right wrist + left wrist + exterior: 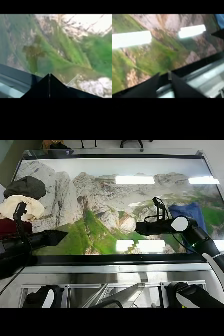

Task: Fold the shirts.

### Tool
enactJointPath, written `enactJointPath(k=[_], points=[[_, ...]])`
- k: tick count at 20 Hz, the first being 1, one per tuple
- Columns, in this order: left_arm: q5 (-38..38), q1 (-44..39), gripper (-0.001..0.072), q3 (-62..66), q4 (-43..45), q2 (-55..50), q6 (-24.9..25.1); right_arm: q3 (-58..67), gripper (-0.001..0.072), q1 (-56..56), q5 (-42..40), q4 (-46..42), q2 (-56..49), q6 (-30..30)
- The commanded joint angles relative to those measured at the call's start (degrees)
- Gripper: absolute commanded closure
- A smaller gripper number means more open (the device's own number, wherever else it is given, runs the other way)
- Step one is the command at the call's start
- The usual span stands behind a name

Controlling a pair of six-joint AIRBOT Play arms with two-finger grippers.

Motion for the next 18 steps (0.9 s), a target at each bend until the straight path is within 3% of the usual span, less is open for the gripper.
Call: enactJointPath(k=[1,2,3,4,5,7,9,14,18], points=[[6.19,4.13,0.0095,2.89,0.22,-5.14,-0.42,-0.02,0.0687,0.07,-1.38,1.66,-2.01,0.04],[7.21,6.38,0.0095,5.46,0.33,-8.41,-0.02,-0.02,0.0684,0.09,-1.33,2.14,-3.37,0.02],[9.25,8.85,0.0094,9.14,0.31,-12.83,1.88,-0.02,0.0591,0.09,-1.29,2.73,-4.85,-0.09],[11.93,10.93,0.0093,13.62,0.28,-17.97,4.70,-0.02,0.0272,0.09,-1.38,3.04,-6.49,-0.39],[14.32,12.41,0.0092,18.60,0.42,-23.34,6.67,-0.02,0.0059,0.07,-1.75,3.02,-8.02,-0.59],[18.75,13.88,-0.0004,31.63,4.59,-36.46,10.08,-0.02,0.0058,0.07,-2.86,3.02,-10.14,-0.57],[19.54,13.60,-0.0004,46.97,13.53,-51.12,10.10,-0.02,0.0058,0.07,-5.03,2.99,-11.04,-0.57],[18.91,9.99,-0.0004,78.20,26.49,-80.61,8.98,0.00,0.0058,0.07,-9.38,2.95,-11.02,-0.57],[35.69,9.94,-0.0004,74.73,29.05,-87.01,8.15,0.00,0.0058,0.04,-11.47,2.93,-11.02,-0.57]])
